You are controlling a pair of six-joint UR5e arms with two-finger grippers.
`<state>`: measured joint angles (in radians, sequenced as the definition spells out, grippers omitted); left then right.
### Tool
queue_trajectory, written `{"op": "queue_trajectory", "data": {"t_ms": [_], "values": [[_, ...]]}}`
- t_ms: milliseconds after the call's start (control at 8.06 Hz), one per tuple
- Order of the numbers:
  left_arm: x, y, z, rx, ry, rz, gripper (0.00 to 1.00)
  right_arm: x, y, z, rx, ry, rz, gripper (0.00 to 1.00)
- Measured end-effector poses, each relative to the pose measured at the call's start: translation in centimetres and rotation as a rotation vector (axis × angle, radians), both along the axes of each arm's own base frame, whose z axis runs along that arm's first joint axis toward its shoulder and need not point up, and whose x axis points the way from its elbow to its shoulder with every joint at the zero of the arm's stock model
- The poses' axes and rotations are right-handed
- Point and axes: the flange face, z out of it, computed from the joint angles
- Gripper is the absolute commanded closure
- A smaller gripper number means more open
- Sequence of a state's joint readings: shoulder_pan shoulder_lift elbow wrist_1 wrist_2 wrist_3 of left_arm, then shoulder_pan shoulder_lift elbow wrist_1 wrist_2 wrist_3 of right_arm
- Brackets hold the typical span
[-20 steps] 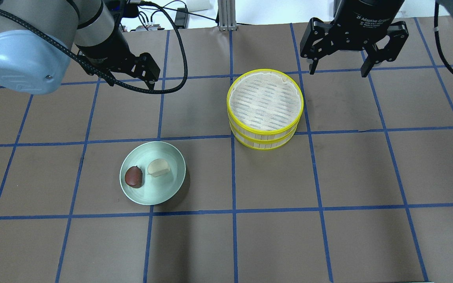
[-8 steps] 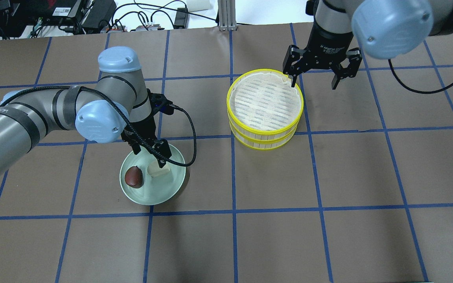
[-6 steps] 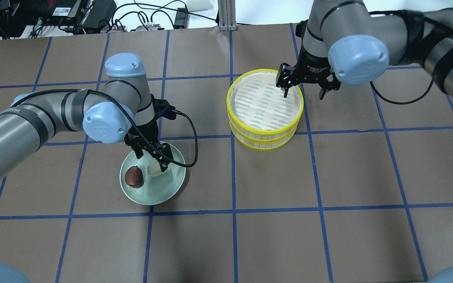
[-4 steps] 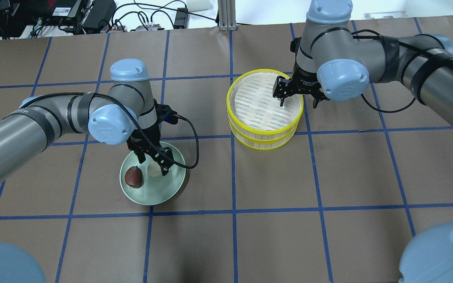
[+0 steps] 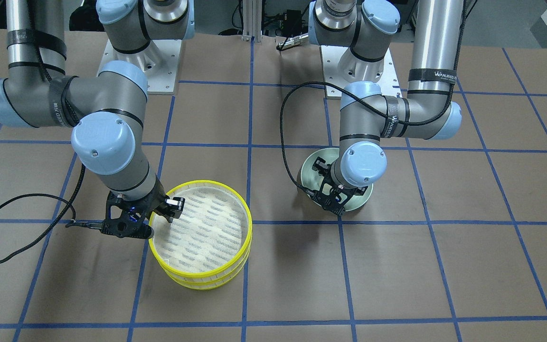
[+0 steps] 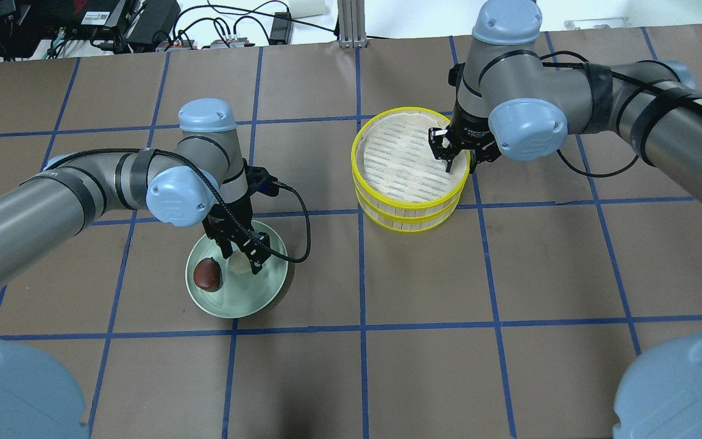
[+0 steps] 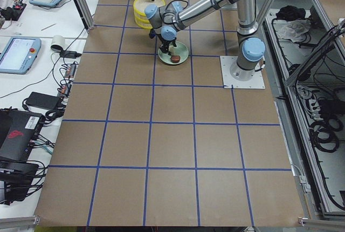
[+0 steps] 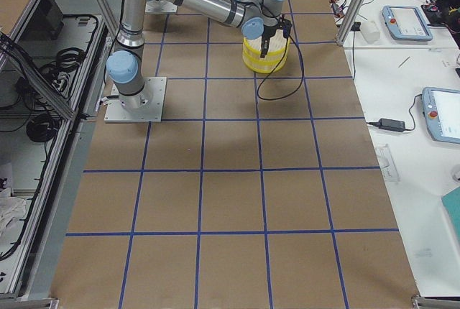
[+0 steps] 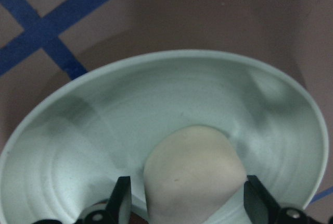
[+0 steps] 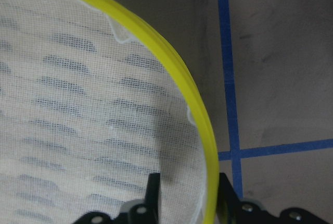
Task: Place buns in different layers of steamer
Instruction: 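Grasp white bun with left gripper while right lifts top steamer tier aside, then carry white bun into bottom steamer tier while right gripper holds top tier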
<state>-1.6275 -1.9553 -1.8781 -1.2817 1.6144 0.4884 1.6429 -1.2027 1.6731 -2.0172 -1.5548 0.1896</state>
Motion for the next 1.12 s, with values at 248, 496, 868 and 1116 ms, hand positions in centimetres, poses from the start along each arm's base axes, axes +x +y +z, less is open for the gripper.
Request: {"op": "queue_trajectory", "data": {"t_ms": [248, 496, 868, 1116], "values": [[-0.1, -0.4, 0.4, -0.012, 0.004, 0.005, 1.00, -0.1, 0.0, 0.2, -0.005, 0.008, 0.001, 1.00], [-0.2, -1.0, 1.9, -0.044, 0.005, 0.018, 1.00, -0.3, -0.1, 0.8, -0.013, 0.016, 0.003, 1.00], [-1.2, -3.4, 7.1, -0.143, 0.040, 0.105, 1.00, -3.0, -0.4, 3.1, -0.044, 0.048, -0.017, 1.00], [-2.6, -4.3, 11.2, -0.223, 0.056, 0.147, 1.00, -7.7, -0.7, 4.4, -0.041, 0.047, -0.016, 1.00]]}}
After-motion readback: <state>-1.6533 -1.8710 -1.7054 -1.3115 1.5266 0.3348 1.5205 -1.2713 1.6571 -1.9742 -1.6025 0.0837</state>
